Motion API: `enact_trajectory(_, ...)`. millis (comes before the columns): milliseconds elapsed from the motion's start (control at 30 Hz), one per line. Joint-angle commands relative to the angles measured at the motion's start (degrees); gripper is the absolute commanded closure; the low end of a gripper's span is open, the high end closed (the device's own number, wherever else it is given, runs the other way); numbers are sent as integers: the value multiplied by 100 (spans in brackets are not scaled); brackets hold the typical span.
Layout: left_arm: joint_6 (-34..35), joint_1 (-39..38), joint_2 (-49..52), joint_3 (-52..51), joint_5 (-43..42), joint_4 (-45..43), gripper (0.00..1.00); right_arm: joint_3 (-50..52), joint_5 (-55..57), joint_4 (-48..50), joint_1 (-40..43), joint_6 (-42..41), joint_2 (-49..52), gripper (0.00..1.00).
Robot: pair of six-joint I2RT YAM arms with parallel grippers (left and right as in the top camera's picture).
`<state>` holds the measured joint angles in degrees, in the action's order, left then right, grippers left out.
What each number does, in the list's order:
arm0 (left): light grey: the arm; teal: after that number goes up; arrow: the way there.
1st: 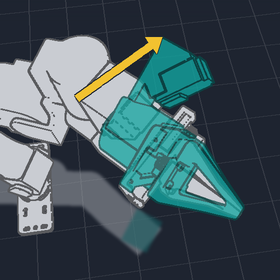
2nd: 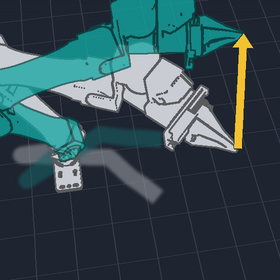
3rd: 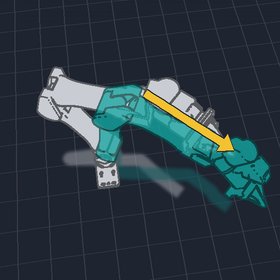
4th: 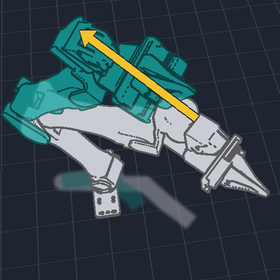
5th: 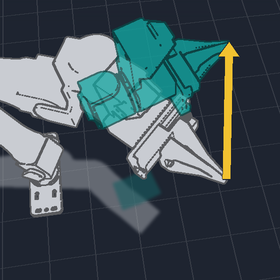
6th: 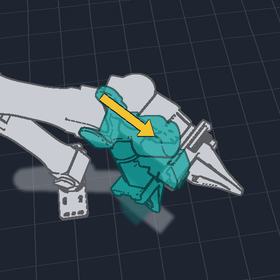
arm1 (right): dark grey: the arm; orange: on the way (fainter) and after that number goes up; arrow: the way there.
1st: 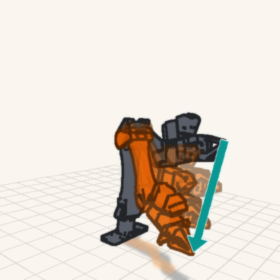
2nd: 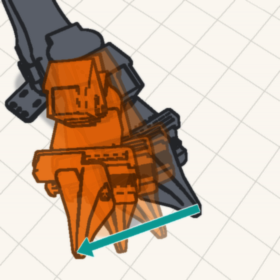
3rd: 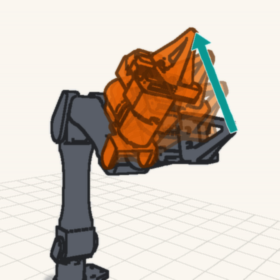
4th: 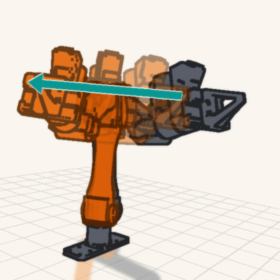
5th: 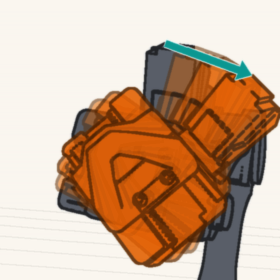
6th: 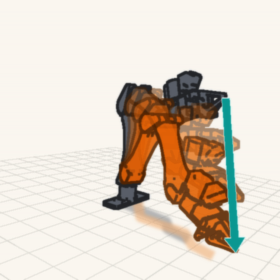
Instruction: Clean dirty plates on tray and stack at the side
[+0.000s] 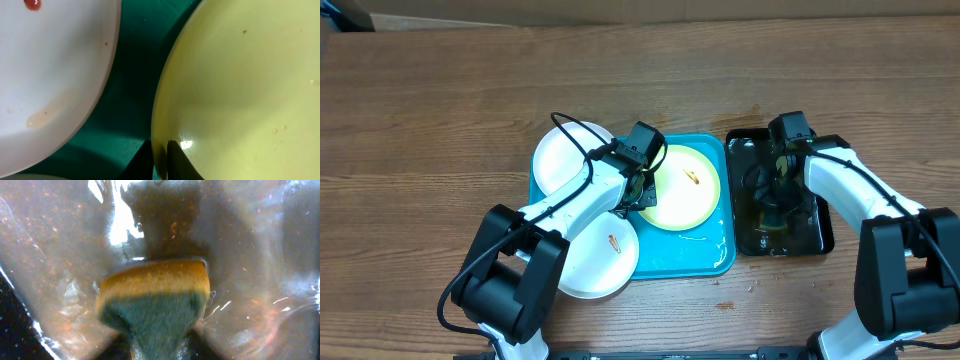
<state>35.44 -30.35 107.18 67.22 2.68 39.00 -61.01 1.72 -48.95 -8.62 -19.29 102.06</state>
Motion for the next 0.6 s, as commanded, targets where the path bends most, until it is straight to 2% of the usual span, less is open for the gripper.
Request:
enact_trajectory(0, -260, 0, 61, 114, 87, -4, 89, 160, 15, 26, 7, 0, -24, 96)
enact_trajectory(167, -557, 0, 61, 114, 90, -28, 96, -330, 20, -566, 39, 155, -203, 96)
enact_trajectory(333, -566, 0, 61, 114, 92, -26, 96, -848, 33, -1338, 39, 162, -505, 96)
enact_trajectory(567, -564, 149, 61, 116, 101, -9, 96, -898, 37, -1467, 35, 503, -570, 96)
